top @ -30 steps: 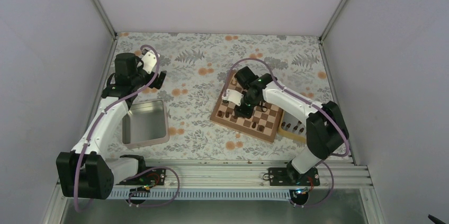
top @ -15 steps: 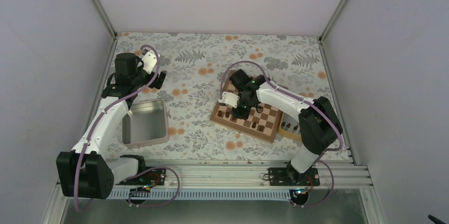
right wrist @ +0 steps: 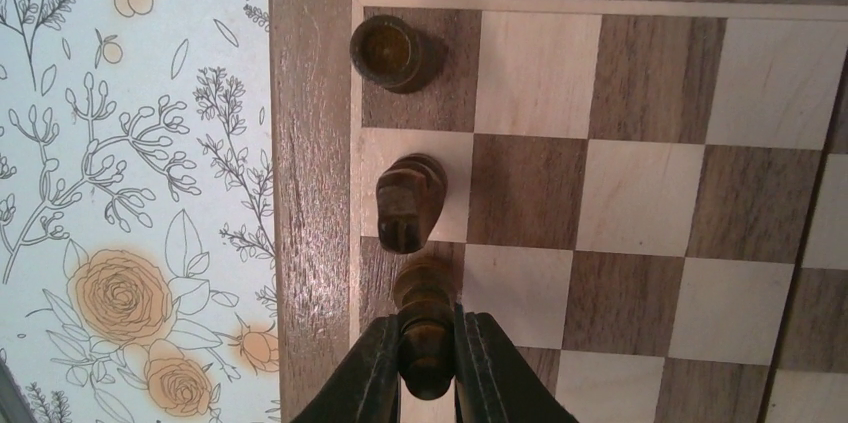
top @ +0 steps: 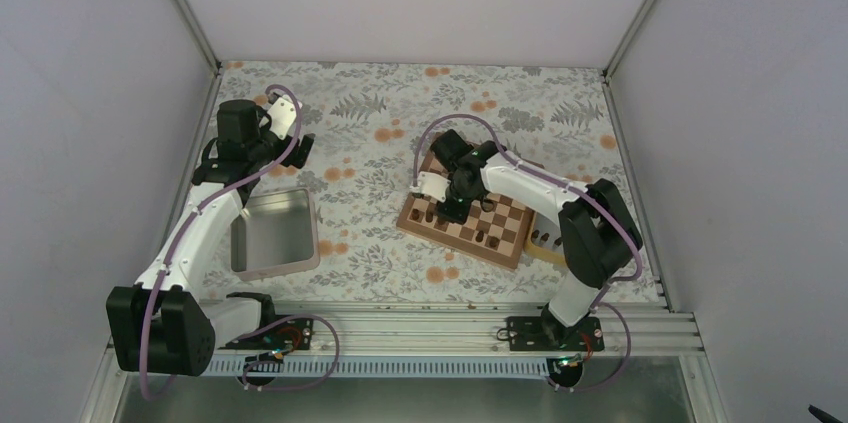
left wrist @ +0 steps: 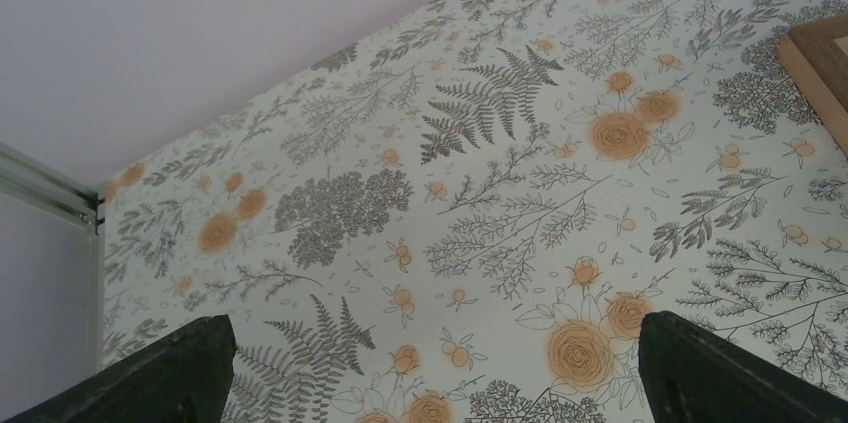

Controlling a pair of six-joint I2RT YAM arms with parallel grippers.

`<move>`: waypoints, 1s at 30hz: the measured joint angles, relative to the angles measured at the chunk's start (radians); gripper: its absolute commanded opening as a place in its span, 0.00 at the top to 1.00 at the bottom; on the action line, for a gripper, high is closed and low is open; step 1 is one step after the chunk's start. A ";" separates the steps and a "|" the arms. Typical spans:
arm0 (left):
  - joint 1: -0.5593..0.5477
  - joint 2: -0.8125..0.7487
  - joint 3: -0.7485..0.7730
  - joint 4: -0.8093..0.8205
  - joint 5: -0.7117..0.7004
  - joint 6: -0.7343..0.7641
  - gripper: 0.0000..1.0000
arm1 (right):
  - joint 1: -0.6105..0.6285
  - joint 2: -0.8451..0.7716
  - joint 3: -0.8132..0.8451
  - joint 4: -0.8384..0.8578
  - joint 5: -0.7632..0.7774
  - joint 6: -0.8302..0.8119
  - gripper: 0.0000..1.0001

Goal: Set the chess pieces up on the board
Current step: Place the chess piece on the chessboard.

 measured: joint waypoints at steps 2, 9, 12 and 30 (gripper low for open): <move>0.000 0.000 0.000 0.000 0.000 0.000 0.00 | 0.000 0.001 0.005 0.000 0.000 0.000 0.87; 0.000 0.000 0.000 0.000 0.000 0.000 0.00 | 0.000 0.002 0.007 -0.002 -0.009 0.000 0.87; 0.000 0.000 0.000 0.000 0.000 0.000 0.00 | 0.000 0.002 0.007 -0.008 -0.013 0.000 0.87; 0.000 0.000 0.000 0.000 0.000 0.000 0.00 | 0.000 0.002 0.007 -0.017 -0.017 0.001 0.69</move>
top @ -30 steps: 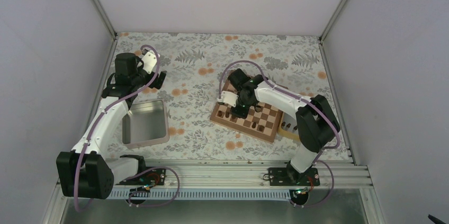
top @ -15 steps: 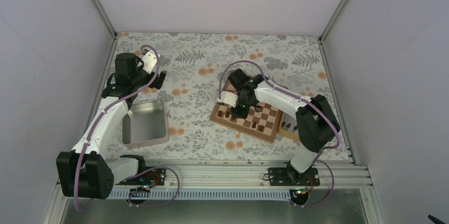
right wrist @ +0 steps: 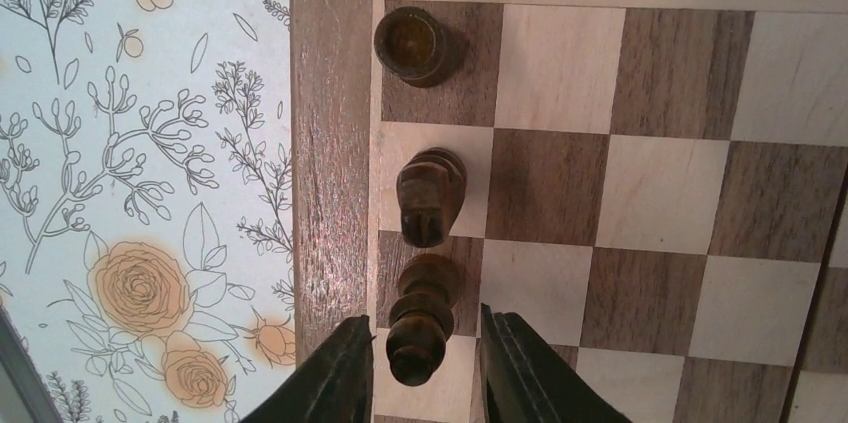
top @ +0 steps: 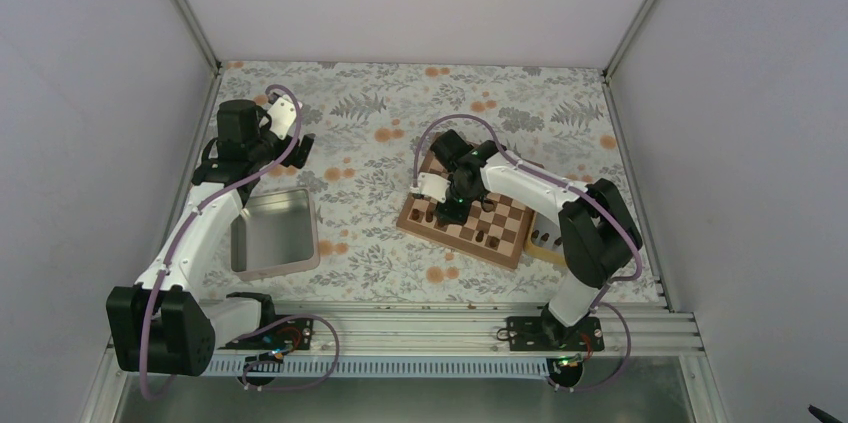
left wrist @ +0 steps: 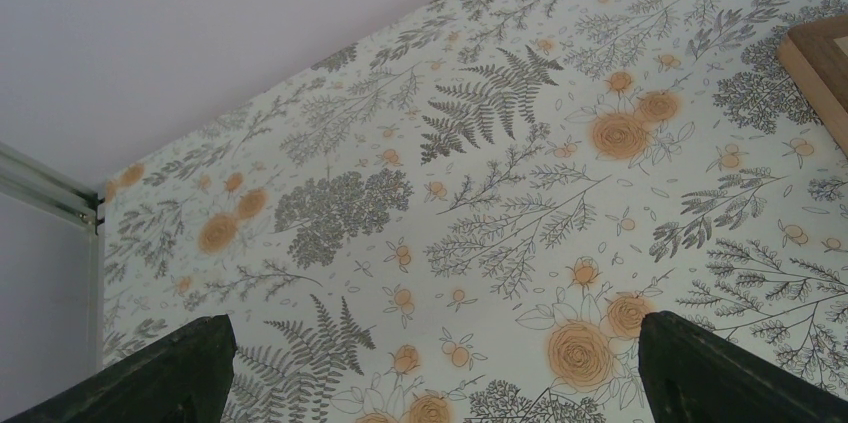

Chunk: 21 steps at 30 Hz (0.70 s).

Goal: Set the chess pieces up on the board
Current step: Place the chess piece on the chessboard, then pick up the chess piece from the storage box.

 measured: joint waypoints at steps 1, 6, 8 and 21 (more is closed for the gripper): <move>0.000 0.000 0.000 0.000 0.000 0.000 0.00 | 0.000 0.000 0.000 0.000 0.000 0.000 0.68; 0.000 0.000 0.000 0.000 0.000 0.000 0.00 | 0.000 -0.003 0.001 -0.008 0.002 -0.001 0.66; 0.000 0.000 0.000 0.000 0.000 0.000 0.00 | -0.002 -0.019 0.006 -0.023 0.007 -0.001 0.65; 0.000 0.000 0.000 0.000 -0.003 0.000 0.00 | -0.439 -0.407 0.048 -0.095 0.075 -0.056 0.61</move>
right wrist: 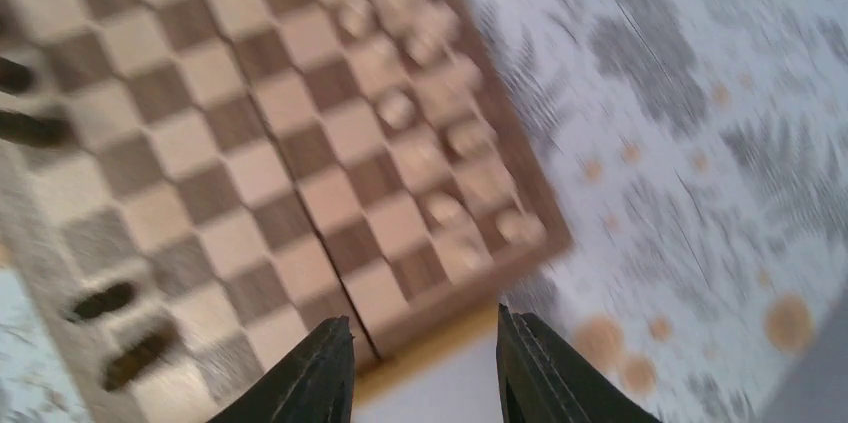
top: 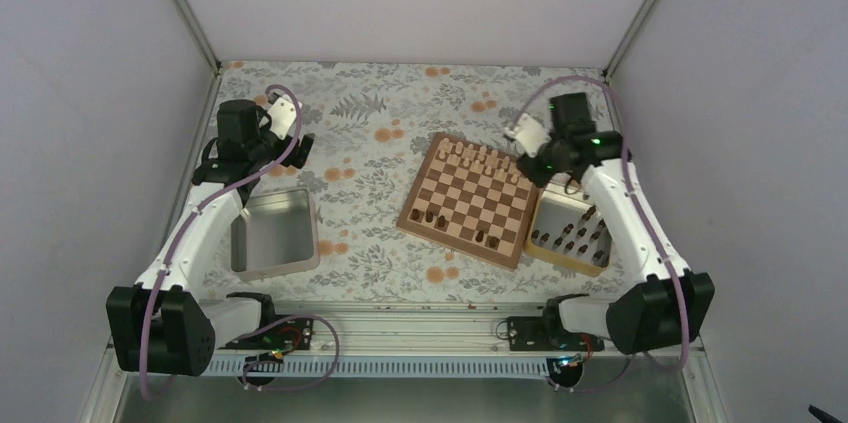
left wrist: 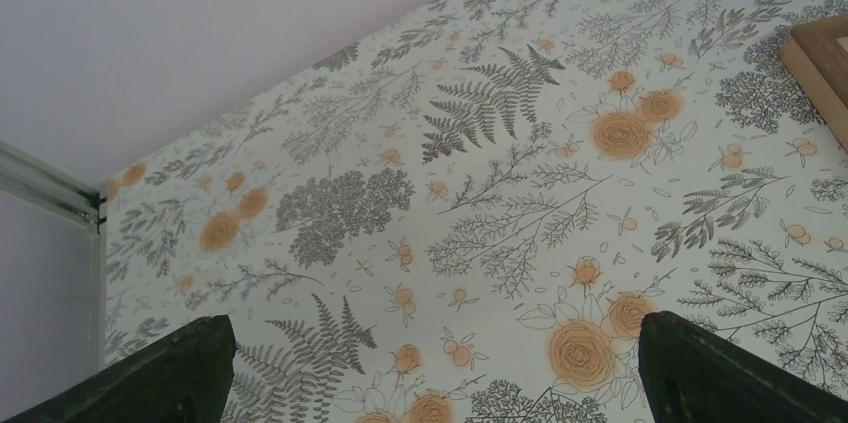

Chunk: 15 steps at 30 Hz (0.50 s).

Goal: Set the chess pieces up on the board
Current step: Pick up the chess piece from the storage box.

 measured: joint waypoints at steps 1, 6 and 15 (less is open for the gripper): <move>0.000 0.000 0.000 0.000 0.000 0.000 0.00 | -0.050 -0.017 -0.011 -0.002 0.004 -0.011 0.61; 0.000 0.000 0.000 0.000 -0.001 0.000 0.00 | -0.373 -0.073 -0.101 -0.031 -0.004 -0.090 0.60; 0.000 0.009 0.000 -0.003 -0.009 0.000 0.00 | -0.671 -0.069 -0.222 -0.042 -0.036 -0.172 0.60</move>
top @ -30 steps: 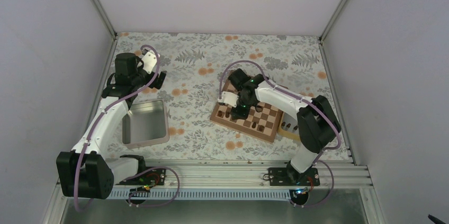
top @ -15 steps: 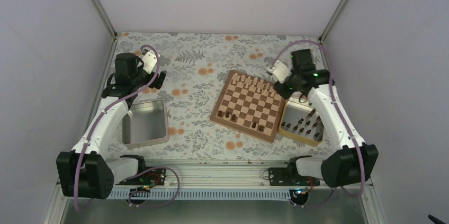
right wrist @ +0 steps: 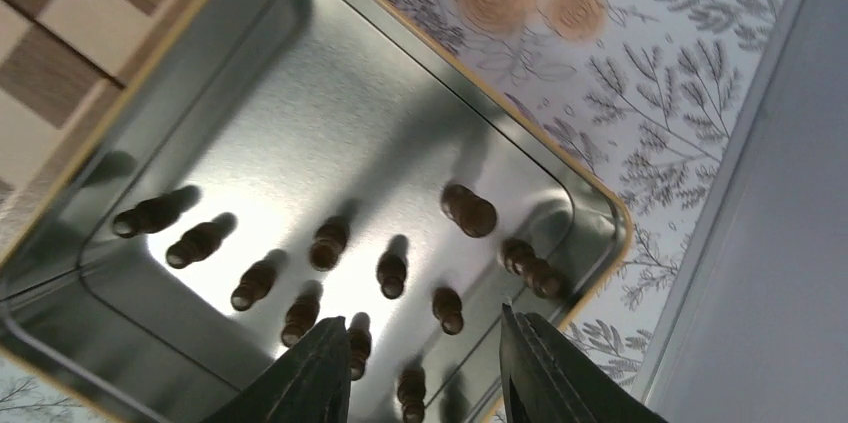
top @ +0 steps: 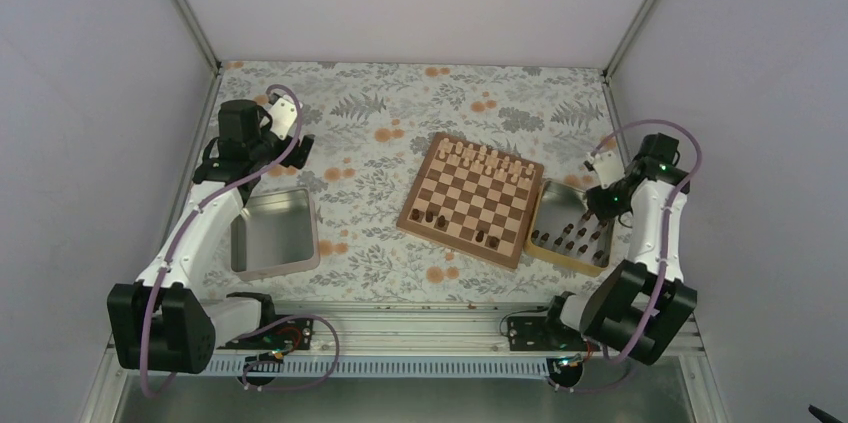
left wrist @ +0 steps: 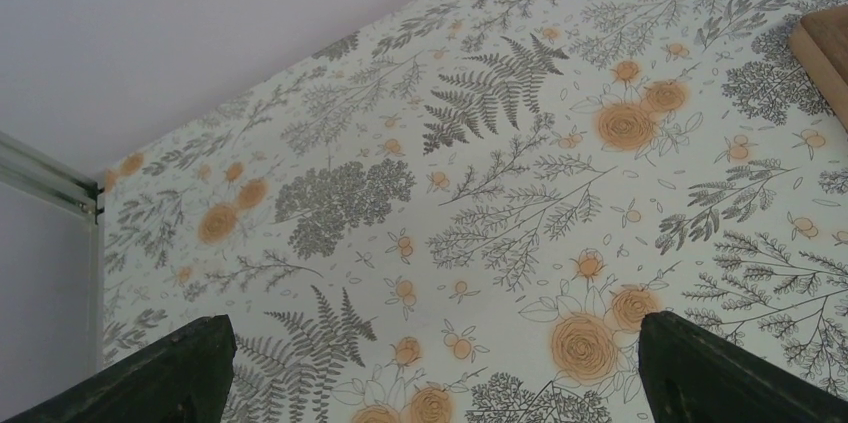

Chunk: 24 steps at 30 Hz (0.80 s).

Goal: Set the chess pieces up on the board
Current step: Pick up the chess piece from the storage box.

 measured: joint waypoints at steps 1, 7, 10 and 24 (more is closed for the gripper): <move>0.000 0.001 0.000 -0.001 0.000 0.000 0.00 | -0.023 0.011 0.000 0.006 -0.005 -0.002 0.60; 0.000 0.001 0.000 -0.005 -0.027 0.000 0.00 | -0.062 0.110 0.005 0.041 -0.005 0.003 0.60; 0.000 0.002 0.000 -0.007 -0.033 0.000 0.00 | -0.062 0.157 0.023 0.045 -0.004 0.015 0.60; -0.014 0.033 0.001 -0.020 -0.032 0.001 0.00 | -0.062 0.299 0.075 0.056 0.014 0.057 0.64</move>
